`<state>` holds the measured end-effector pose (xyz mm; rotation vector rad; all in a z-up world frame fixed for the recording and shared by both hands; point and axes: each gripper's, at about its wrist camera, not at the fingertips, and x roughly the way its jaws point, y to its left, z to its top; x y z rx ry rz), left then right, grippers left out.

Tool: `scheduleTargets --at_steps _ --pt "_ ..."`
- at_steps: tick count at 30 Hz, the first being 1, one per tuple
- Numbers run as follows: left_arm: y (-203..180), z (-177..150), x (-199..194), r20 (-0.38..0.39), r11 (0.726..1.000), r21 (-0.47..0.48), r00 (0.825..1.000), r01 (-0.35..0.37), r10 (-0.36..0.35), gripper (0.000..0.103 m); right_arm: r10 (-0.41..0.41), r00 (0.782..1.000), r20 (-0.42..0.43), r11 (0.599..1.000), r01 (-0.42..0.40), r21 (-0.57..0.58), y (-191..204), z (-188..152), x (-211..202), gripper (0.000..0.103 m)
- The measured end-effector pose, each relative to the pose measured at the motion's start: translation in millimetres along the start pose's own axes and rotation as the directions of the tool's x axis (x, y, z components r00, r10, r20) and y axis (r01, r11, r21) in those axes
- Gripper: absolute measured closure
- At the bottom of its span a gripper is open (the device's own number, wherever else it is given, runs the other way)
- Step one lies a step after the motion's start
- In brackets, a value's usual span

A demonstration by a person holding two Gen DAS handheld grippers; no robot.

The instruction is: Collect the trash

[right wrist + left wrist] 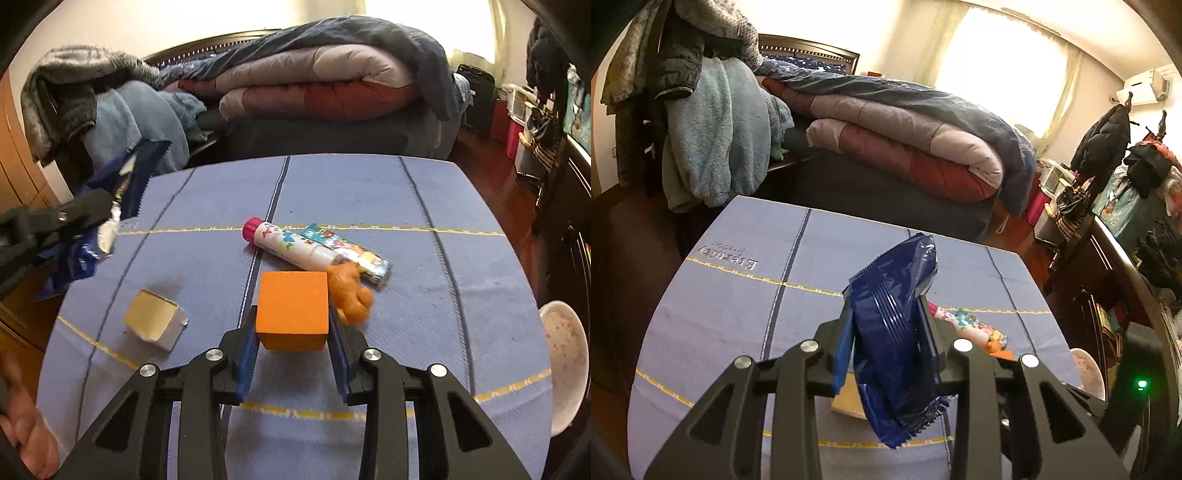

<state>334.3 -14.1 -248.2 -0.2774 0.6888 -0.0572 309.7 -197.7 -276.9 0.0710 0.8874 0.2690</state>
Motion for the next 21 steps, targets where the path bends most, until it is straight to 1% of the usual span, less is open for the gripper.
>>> scheduleTargets --at_steps 6,12,21 --pt "-14.4 -2.3 -9.5 0.008 1.000 0.022 1.000 0.017 -0.018 0.069 0.000 1.000 0.024 1.000 0.000 0.018 -13.3 -7.4 -29.6 0.068" --pt "-35.3 -3.6 -20.8 0.018 0.998 0.060 0.999 0.031 -0.032 0.069 -0.002 0.999 0.035 1.000 0.001 0.031 -25.5 -12.1 -48.6 0.068" --pt "-78.0 -5.7 -37.4 0.032 0.989 0.132 0.997 0.070 -0.075 0.069 -0.024 0.997 0.075 0.998 0.019 0.063 -53.5 -25.5 -80.7 0.068"
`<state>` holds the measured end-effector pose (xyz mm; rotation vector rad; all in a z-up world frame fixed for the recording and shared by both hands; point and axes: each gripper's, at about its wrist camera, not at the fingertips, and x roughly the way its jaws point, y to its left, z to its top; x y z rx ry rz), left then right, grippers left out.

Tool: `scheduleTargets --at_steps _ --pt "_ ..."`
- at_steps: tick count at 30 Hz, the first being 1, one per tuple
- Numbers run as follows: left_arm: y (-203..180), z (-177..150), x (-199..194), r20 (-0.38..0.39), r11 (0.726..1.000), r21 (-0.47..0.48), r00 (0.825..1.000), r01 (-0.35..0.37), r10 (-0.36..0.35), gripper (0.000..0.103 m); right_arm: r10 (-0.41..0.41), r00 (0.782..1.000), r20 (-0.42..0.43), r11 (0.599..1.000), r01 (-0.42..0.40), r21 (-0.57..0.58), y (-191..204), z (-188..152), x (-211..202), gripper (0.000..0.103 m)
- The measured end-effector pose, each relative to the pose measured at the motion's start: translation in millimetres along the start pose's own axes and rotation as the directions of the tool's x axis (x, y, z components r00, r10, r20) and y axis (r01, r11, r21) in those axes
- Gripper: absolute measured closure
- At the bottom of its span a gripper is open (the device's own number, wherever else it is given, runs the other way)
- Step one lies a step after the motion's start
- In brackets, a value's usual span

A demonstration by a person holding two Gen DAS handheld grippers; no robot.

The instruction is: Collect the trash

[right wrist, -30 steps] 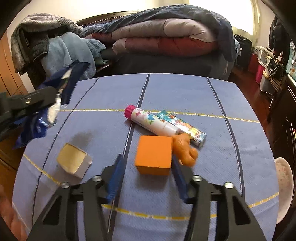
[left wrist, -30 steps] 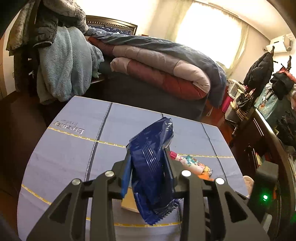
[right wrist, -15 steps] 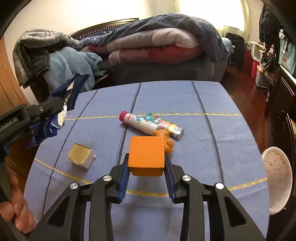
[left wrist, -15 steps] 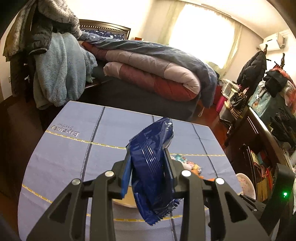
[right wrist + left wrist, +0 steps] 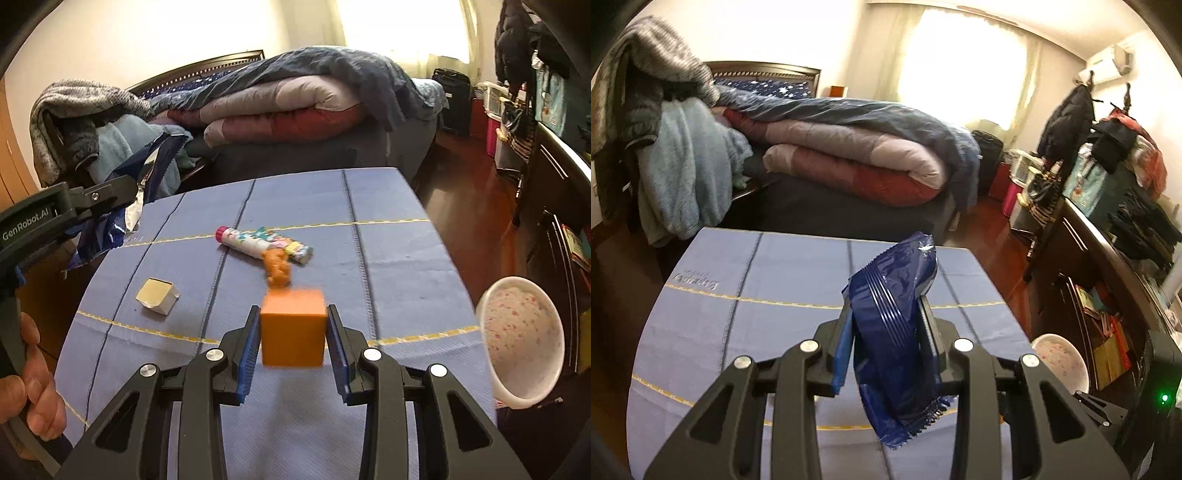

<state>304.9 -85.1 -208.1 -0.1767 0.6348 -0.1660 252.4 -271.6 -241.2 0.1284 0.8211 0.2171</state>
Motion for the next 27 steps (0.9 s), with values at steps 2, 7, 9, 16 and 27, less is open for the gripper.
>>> scheduleTargets --at_steps 2,7,9,16,27 --pt "-15.0 0.0 -1.3 0.003 1.000 0.022 1.000 0.023 -0.023 0.069 -0.010 1.000 0.012 1.000 0.010 0.015 -10.9 -2.1 -7.8 0.068" --pt "-54.5 -1.4 1.7 -0.003 0.994 0.077 0.997 0.080 -0.080 0.069 -0.038 0.999 0.037 0.997 0.036 0.063 -40.9 -6.0 -23.3 0.068" --pt "-70.9 -4.0 3.4 -0.006 0.991 0.095 0.995 0.099 -0.098 0.069 -0.053 0.998 0.046 0.995 0.048 0.086 -55.1 -7.6 -29.4 0.070" --pt "-99.4 -8.9 8.9 -0.033 0.984 0.105 0.989 0.147 -0.144 0.069 -0.030 0.999 0.029 0.995 0.027 0.099 -74.6 -15.1 -22.4 0.044" --pt "-75.4 2.4 -1.3 -0.006 0.995 0.082 0.998 0.059 -0.059 0.069 0.052 0.998 -0.028 0.998 -0.053 -0.037 -27.6 -21.1 32.7 0.036"
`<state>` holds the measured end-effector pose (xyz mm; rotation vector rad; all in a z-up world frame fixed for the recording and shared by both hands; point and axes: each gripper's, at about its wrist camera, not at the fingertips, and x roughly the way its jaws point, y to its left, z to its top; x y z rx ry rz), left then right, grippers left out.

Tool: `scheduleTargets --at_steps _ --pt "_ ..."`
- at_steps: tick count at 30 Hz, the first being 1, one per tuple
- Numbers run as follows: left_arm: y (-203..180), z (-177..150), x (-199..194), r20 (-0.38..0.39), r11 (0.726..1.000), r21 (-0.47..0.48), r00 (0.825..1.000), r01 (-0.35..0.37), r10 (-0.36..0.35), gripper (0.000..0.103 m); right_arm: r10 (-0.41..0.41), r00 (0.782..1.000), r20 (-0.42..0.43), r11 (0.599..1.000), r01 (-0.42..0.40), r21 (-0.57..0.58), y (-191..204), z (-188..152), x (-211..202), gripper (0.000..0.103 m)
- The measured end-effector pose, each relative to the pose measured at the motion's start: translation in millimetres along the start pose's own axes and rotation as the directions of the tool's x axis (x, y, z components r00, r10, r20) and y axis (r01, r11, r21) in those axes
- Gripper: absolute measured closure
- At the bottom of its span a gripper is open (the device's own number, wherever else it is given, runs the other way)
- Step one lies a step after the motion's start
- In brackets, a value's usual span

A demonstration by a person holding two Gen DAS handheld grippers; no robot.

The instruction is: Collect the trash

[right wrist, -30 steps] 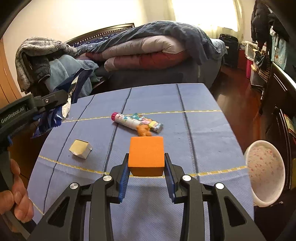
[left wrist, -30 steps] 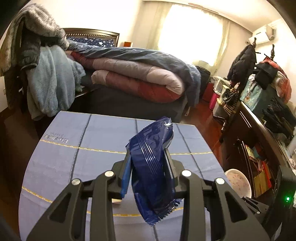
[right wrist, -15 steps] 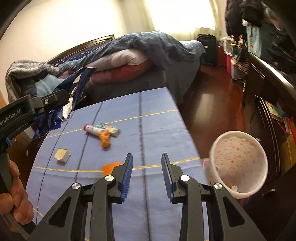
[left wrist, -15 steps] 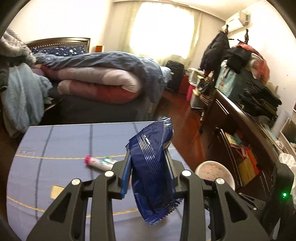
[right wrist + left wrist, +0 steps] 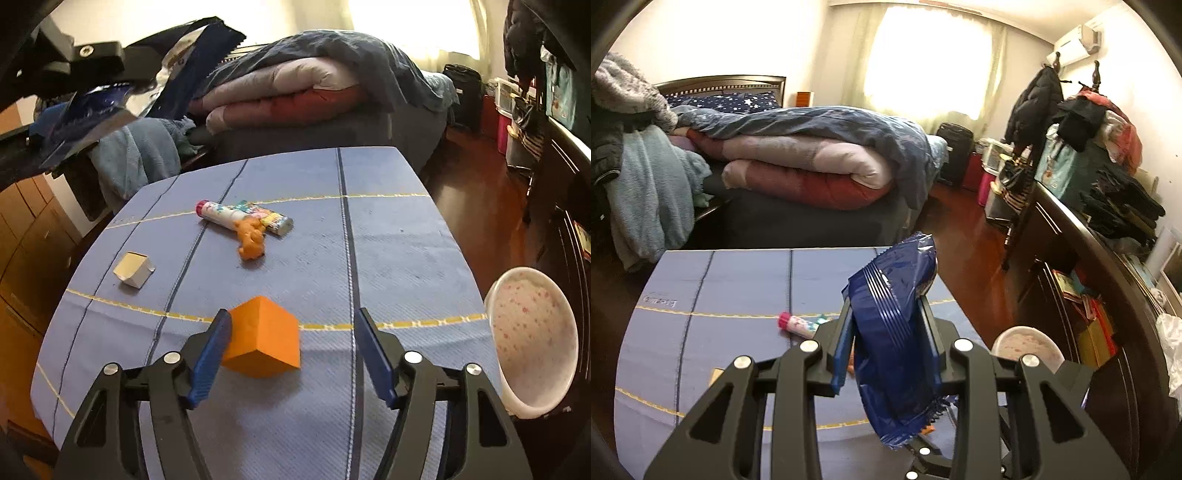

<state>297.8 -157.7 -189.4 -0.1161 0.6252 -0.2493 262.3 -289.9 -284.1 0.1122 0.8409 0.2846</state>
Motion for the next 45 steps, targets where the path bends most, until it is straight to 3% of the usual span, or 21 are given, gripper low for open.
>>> scheduleTargets --at_steps 5,7,8,9,14,24,36,45 --pt "7.1 3.0 -3.1 0.007 1.000 -0.016 1.000 -0.010 0.010 0.069 0.042 0.999 -0.029 0.999 -0.042 -0.009 5.7 -0.7 5.8 0.036" --pt "7.9 3.7 -4.5 0.008 1.000 -0.016 1.000 -0.010 0.010 0.069 0.079 0.996 -0.049 0.997 -0.080 -0.009 9.2 -1.3 10.5 0.044" --pt "8.0 3.6 -4.4 0.009 1.000 -0.015 1.000 -0.010 0.010 0.069 0.103 0.993 -0.062 0.995 -0.103 -0.006 10.8 -1.8 12.9 0.060" --pt "8.0 3.7 -4.3 0.009 1.000 -0.014 1.000 -0.011 0.011 0.069 0.098 0.992 -0.082 0.995 -0.099 -0.011 13.4 -3.0 16.6 0.069" --pt "7.4 4.3 -7.2 0.013 1.000 -0.005 1.000 -0.018 0.018 0.069 0.059 0.996 -0.059 0.997 -0.062 -0.036 16.5 -5.9 10.6 0.069" --pt "-18.7 1.9 0.8 0.004 1.000 0.025 1.000 0.019 -0.019 0.068 0.002 1.000 0.004 1.000 -0.002 0.031 -21.5 -10.1 -31.5 0.069" --pt "-104.8 -11.5 31.7 -0.042 0.981 0.146 0.992 0.127 -0.122 0.068 -0.100 0.991 0.085 0.981 0.084 0.173 -98.3 -26.6 -89.9 0.069" --pt "-184.2 -26.7 66.3 -0.112 0.936 0.250 0.968 0.246 -0.225 0.068 -0.243 0.967 0.083 0.920 0.202 0.336 -184.4 -41.5 -112.3 0.069"
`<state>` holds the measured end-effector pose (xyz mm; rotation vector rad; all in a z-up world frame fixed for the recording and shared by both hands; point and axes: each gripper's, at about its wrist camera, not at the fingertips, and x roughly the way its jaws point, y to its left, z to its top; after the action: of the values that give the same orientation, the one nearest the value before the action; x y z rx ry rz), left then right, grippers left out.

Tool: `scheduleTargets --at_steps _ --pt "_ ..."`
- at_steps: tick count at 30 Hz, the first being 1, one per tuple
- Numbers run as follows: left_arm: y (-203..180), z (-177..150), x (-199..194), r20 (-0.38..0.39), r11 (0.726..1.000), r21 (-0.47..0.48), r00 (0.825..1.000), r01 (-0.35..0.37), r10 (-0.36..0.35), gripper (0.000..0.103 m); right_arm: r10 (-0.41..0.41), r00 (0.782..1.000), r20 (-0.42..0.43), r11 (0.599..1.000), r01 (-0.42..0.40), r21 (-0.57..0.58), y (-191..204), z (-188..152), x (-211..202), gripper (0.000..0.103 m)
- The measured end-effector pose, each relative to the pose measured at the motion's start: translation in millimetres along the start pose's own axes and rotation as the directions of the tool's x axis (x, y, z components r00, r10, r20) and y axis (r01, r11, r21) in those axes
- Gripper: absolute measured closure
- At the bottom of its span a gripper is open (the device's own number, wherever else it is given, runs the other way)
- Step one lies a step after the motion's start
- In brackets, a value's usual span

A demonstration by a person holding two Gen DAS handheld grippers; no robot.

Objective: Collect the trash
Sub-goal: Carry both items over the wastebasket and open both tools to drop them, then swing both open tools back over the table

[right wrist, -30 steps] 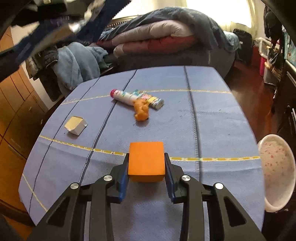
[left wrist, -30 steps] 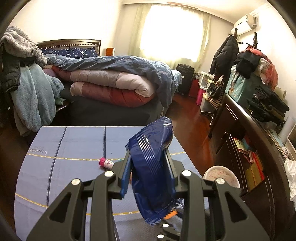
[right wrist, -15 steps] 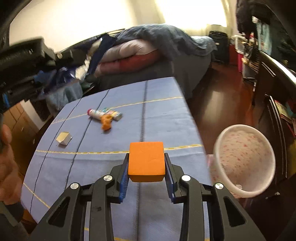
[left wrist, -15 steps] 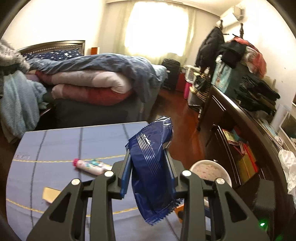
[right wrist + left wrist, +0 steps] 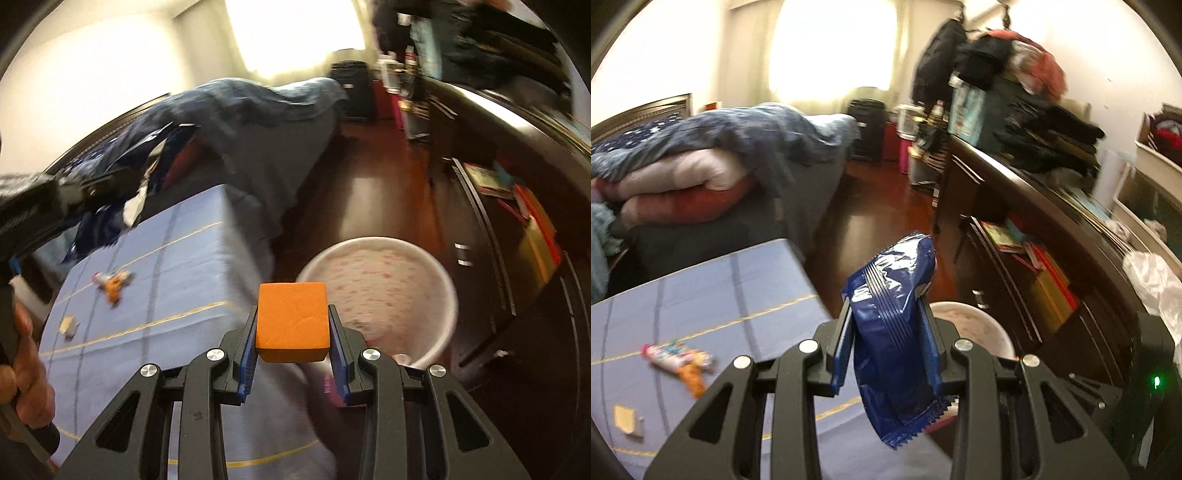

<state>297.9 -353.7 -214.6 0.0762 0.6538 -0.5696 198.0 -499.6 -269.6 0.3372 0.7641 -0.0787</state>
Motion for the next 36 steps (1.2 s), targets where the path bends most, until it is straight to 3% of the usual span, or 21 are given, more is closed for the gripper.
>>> scheduleTargets --at_steps 7,12,14,16,20,31,36 --pt "-46.4 -3.9 57.5 -0.084 0.995 0.067 0.994 0.074 -0.069 0.068 -0.080 0.997 -0.005 0.995 0.080 0.067 -49.1 6.0 16.0 0.069" --pt "-59.0 -8.3 96.9 -0.146 0.993 0.060 0.985 0.104 -0.094 0.068 -0.115 0.993 -0.029 0.989 0.117 0.094 -73.7 9.8 39.2 0.069" --pt "-60.6 -9.7 114.9 -0.173 0.992 0.041 0.979 0.117 -0.109 0.058 -0.122 0.992 -0.033 0.988 0.125 0.093 -79.8 10.4 47.6 0.069" --pt "-58.3 -11.5 129.5 -0.194 0.991 0.005 0.972 0.134 -0.131 0.039 -0.132 0.990 -0.047 0.987 0.135 0.089 -84.5 11.0 58.8 0.067" --pt "-51.2 -15.4 148.8 -0.218 0.983 -0.068 0.959 0.170 -0.181 0.031 -0.154 0.986 -0.065 0.984 0.159 0.075 -89.4 8.9 77.3 0.063" --pt "-38.8 -8.3 121.3 -0.161 0.987 -0.061 0.974 0.150 -0.158 0.026 -0.161 0.984 -0.081 0.983 0.167 0.081 -81.4 2.9 76.2 0.052" --pt "-21.9 -5.2 90.4 -0.117 0.997 -0.037 0.990 0.074 -0.077 0.023 -0.147 0.987 -0.069 0.985 0.152 0.080 -64.2 5.1 59.5 0.044"
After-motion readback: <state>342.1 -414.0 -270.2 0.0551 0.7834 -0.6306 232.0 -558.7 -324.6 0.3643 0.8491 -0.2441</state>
